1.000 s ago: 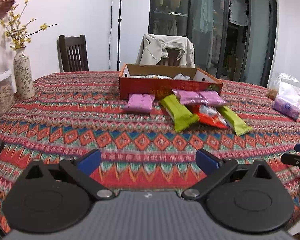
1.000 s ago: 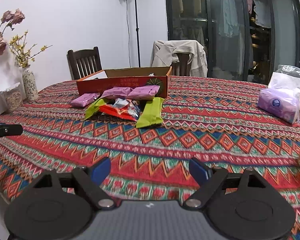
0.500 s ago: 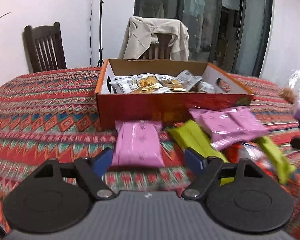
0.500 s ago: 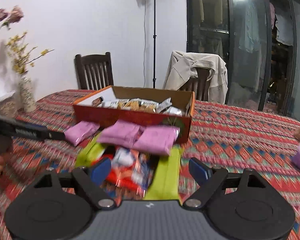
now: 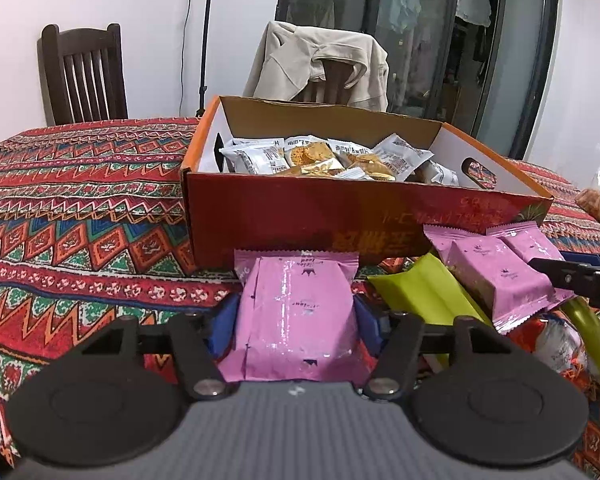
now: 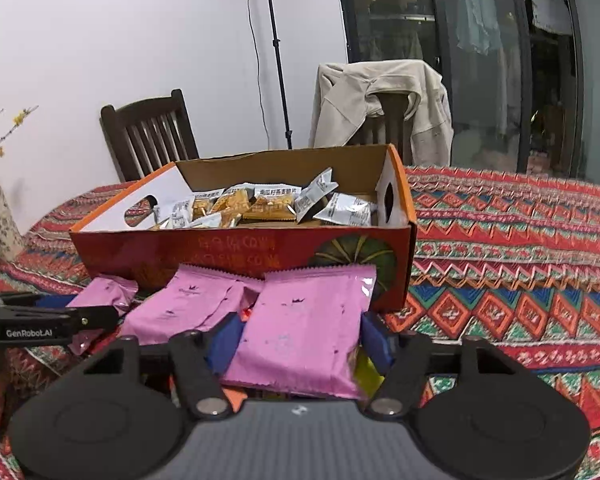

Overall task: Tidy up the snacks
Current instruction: 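Carry both pink packets into the cardboard box and open both tools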

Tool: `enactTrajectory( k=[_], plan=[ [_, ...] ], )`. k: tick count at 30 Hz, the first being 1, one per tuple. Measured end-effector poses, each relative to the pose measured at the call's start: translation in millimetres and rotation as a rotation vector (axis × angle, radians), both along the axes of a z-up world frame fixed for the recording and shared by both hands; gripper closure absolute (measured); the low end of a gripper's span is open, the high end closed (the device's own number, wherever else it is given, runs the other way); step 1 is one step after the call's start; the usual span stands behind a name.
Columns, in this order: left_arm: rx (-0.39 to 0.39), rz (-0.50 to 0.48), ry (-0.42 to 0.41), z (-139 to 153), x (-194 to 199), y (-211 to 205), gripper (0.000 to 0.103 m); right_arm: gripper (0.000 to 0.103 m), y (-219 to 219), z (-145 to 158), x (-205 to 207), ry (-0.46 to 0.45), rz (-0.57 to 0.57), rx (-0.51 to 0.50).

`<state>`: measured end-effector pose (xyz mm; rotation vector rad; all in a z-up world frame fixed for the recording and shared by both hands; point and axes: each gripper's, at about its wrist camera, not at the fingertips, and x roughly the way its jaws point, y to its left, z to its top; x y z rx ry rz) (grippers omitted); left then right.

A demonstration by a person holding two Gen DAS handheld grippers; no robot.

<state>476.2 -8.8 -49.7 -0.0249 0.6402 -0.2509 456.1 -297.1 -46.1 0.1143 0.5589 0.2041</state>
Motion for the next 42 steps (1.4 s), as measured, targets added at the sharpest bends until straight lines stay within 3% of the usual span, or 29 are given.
enactTrajectory(
  k=[7, 11, 19, 25, 32, 42],
  plan=[
    [-0.005, 0.042, 0.019, 4.2, -6.5, 5.7, 0.041, 0.043, -5.8, 4.3, -6.0, -0.007, -0.003, 0.032],
    [-0.041, 0.078, -0.004, 25.0, -36.4, 14.6, 0.041, 0.043, -14.9, 12.7, -15.4, -0.025, -0.031, 0.053],
    [-0.107, 0.073, -0.073, 56.6, -148.5, 10.9, 0.041, 0.043, -35.4, 44.1, -97.8, -0.122, -0.024, 0.09],
    [-0.117, 0.091, -0.055, 61.1, -209.6, -0.7, 0.041, 0.043, -36.5, 43.7, -167.8, -0.119, 0.04, 0.061],
    [-0.082, 0.087, -0.067, 72.1, -248.6, -11.2, 0.041, 0.043, -46.0, 38.4, -229.5, -0.118, 0.056, 0.078],
    [-0.064, 0.06, -0.135, 94.5, -271.9, -23.9, 0.041, 0.043, -59.4, 49.1, -266.8, -0.177, 0.059, 0.118]
  ],
)
